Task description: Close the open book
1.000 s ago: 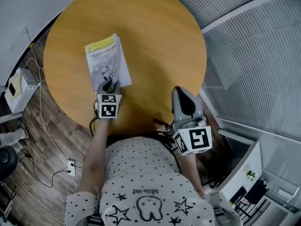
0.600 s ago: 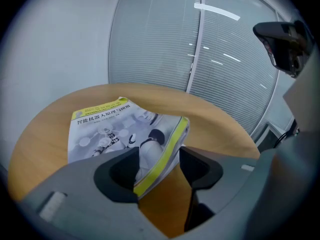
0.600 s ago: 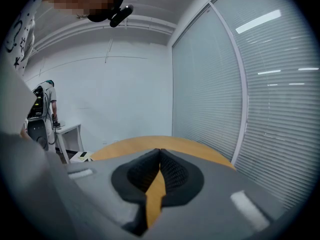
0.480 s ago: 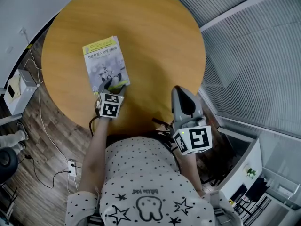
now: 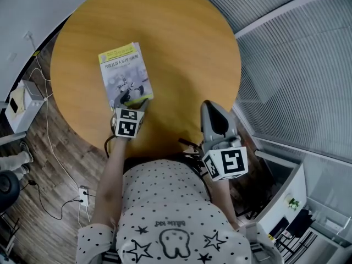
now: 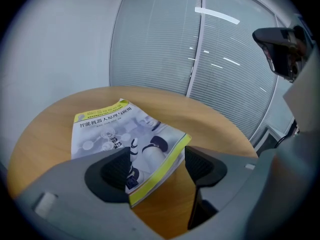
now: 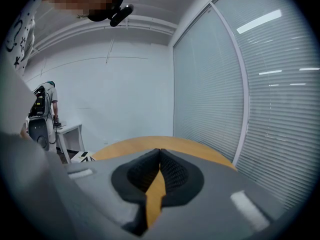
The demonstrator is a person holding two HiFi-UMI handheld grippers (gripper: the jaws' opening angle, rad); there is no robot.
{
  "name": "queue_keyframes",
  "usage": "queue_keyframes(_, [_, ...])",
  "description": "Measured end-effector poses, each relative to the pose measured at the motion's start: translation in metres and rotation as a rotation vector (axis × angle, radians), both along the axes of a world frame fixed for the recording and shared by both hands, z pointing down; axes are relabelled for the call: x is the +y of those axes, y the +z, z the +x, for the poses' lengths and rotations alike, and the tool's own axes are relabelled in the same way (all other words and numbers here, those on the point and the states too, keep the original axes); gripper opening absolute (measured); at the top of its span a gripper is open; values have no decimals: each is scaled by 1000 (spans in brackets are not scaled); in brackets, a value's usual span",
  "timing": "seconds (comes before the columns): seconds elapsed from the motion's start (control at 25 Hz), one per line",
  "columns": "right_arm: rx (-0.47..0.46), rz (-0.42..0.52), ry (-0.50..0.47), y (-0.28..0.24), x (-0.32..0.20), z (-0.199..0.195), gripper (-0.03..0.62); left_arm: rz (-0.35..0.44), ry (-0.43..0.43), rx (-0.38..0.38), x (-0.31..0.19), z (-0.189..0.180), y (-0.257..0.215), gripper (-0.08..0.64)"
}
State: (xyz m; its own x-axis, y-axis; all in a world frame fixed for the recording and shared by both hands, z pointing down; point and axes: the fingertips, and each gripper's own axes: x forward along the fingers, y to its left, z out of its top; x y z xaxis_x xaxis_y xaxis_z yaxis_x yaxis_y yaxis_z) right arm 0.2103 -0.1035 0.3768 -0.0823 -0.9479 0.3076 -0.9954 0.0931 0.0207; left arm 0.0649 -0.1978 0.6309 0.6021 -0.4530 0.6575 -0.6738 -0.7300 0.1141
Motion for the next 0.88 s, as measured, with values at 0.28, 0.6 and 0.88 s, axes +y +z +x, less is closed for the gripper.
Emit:
queue_keyframes(0.28, [-9,16,-13,-2,3,-5,5,35,-19,39,-1,-6,-22,330])
queue_keyframes(0.6, [-9,39,-29,-5,4,-11,5,160,-61,178,-5,-12,-98,321])
queue_keyframes(0.88, [-20,82,-45,-17,10,-20,5,302,-191,305,-20,-35,-174,127])
